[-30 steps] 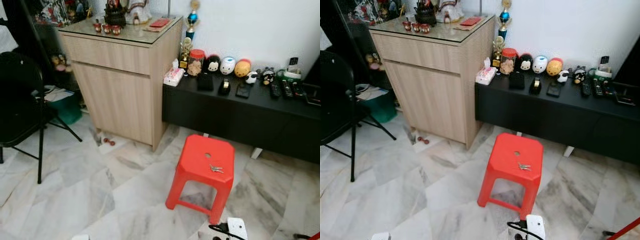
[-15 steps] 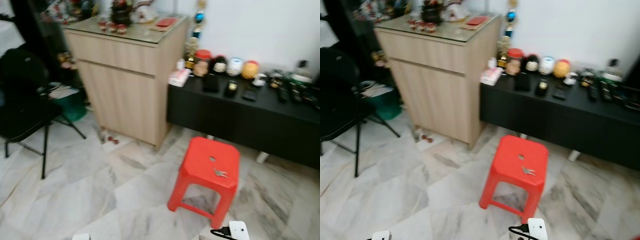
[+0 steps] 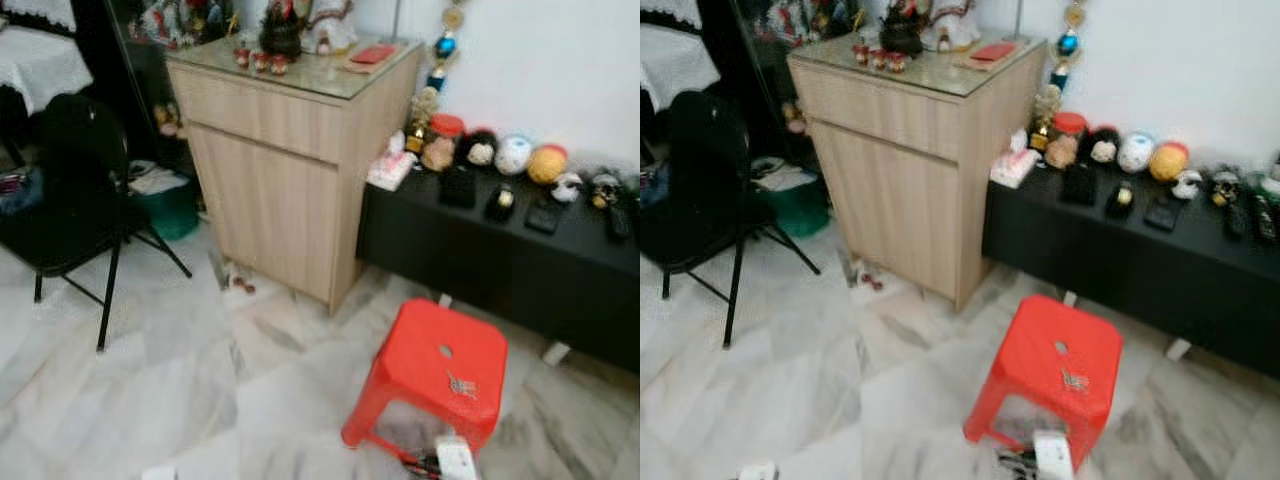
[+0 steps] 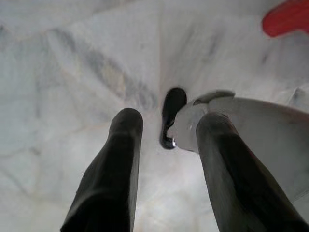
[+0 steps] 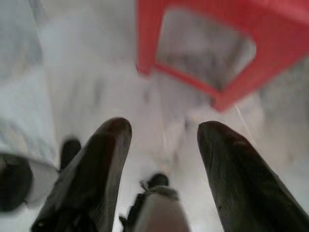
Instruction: Hang keys on a hook
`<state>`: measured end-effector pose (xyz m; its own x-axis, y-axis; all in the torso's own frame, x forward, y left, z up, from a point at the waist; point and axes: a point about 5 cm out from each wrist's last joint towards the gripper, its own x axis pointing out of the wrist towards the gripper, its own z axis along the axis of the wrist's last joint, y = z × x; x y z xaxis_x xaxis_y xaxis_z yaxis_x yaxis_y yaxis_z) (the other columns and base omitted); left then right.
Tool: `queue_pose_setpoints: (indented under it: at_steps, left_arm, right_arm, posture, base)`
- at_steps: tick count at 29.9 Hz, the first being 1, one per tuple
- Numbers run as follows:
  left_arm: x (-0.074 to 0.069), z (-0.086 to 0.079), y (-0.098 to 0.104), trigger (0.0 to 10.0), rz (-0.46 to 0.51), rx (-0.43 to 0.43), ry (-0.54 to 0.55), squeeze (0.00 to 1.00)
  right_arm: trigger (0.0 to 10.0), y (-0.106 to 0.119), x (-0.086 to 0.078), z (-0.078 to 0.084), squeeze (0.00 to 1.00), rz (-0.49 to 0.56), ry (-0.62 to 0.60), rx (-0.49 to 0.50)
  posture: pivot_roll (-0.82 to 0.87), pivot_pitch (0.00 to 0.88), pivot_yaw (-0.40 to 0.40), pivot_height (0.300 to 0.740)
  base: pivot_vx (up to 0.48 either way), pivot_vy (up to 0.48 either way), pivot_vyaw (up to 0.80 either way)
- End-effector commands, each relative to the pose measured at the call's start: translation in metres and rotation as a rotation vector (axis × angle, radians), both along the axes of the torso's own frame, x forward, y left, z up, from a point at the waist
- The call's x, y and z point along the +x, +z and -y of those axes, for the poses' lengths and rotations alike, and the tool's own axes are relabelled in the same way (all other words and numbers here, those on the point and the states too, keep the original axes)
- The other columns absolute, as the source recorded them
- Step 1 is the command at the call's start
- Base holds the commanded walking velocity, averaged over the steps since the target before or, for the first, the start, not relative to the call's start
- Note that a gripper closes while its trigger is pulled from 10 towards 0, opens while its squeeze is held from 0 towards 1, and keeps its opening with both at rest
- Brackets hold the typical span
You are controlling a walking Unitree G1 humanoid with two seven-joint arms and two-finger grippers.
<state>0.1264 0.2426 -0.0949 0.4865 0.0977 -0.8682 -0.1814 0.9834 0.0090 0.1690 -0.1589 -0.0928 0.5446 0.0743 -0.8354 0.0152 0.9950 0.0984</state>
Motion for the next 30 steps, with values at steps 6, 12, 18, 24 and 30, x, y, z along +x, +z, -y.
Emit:
queue_pose_setpoints:
  at_steps: [6, 12, 18, 24, 30]
  left_arm:
    - [0.009, 0.007, 0.001, 10.0, 0.023, -0.010, -0.017, 0.00]
    - [0.008, 0.007, 0.001, 10.0, 0.021, -0.007, -0.020, 0.00]
    - [0.008, 0.007, 0.001, 10.0, 0.019, -0.007, -0.023, 0.00]
    - [0.007, 0.006, 0.001, 10.0, 0.022, 0.010, -0.014, 0.00]
    - [0.009, 0.005, 0.002, 10.0, 0.022, 0.015, -0.029, 0.00]
  right_arm:
    - [10.0, 0.000, -0.012, 0.046, 0.00, -0.034, -0.108, -0.083]
    - [10.0, 0.003, -0.003, 0.043, 0.00, -0.002, -0.097, -0.090]
    - [10.0, 0.005, 0.004, 0.032, 0.00, 0.013, -0.093, -0.073]
    - [10.0, 0.014, 0.023, 0.033, 0.00, 0.084, -0.104, -0.098]
    - [10.0, 0.030, 0.047, 0.039, 0.00, 0.224, -0.152, -0.074]
  posture:
    - [0.13, 0.000, -0.038, 0.740]
    - [0.13, 0.000, -0.038, 0.740]
    - [0.13, 0.000, -0.040, 0.740]
    - [0.13, 0.000, -0.038, 0.740]
    - [0.11, 0.000, -0.029, 0.740]
  base:
    - [0.266, 0.000, -0.27]
    - [0.264, 0.000, -0.27]
    - [0.298, 0.000, 0.00]
    - [0.084, 0.000, 0.00]
    - [0.000, 0.000, 0.00]
